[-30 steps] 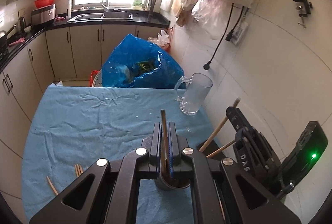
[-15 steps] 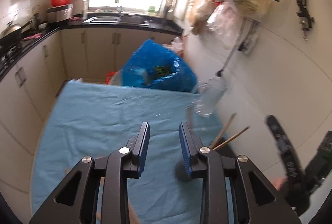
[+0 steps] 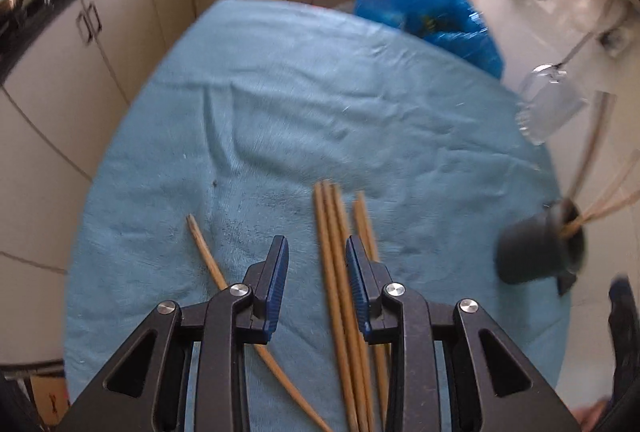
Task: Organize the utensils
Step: 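Move both open tools back over the remaining chopsticks on the towel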
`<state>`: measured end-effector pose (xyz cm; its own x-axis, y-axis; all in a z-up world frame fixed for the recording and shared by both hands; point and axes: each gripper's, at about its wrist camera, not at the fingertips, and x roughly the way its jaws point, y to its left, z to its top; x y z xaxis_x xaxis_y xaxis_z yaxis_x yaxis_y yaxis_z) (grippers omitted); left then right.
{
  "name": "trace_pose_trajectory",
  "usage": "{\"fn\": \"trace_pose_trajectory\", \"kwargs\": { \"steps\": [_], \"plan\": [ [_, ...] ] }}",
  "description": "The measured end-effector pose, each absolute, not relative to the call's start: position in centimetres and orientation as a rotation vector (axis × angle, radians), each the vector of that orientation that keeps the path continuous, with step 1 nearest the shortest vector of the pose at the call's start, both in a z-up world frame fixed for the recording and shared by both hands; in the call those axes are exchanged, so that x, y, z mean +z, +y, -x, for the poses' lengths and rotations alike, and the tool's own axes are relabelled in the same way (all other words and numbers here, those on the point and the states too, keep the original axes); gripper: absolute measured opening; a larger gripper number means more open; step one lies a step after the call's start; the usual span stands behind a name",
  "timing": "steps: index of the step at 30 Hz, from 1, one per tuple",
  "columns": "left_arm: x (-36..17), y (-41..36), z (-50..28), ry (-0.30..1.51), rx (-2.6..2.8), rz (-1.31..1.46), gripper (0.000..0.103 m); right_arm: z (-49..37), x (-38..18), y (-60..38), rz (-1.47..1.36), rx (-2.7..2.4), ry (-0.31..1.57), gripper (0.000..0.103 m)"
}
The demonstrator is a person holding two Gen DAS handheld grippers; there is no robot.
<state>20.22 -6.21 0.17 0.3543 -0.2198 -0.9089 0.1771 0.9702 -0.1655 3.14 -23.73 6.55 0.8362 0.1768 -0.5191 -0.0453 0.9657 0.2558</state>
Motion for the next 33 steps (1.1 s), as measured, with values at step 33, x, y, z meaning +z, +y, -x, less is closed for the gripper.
{"fn": "trace_pose_trajectory", "kwargs": {
  "steps": [33],
  "plan": [
    [-4.8,-4.2,-22.9,1.284,-0.220,0.038,0.012,-21.9,-4.8,-18.8,-0.334,0.198,1.170,0.031]
  ]
}}
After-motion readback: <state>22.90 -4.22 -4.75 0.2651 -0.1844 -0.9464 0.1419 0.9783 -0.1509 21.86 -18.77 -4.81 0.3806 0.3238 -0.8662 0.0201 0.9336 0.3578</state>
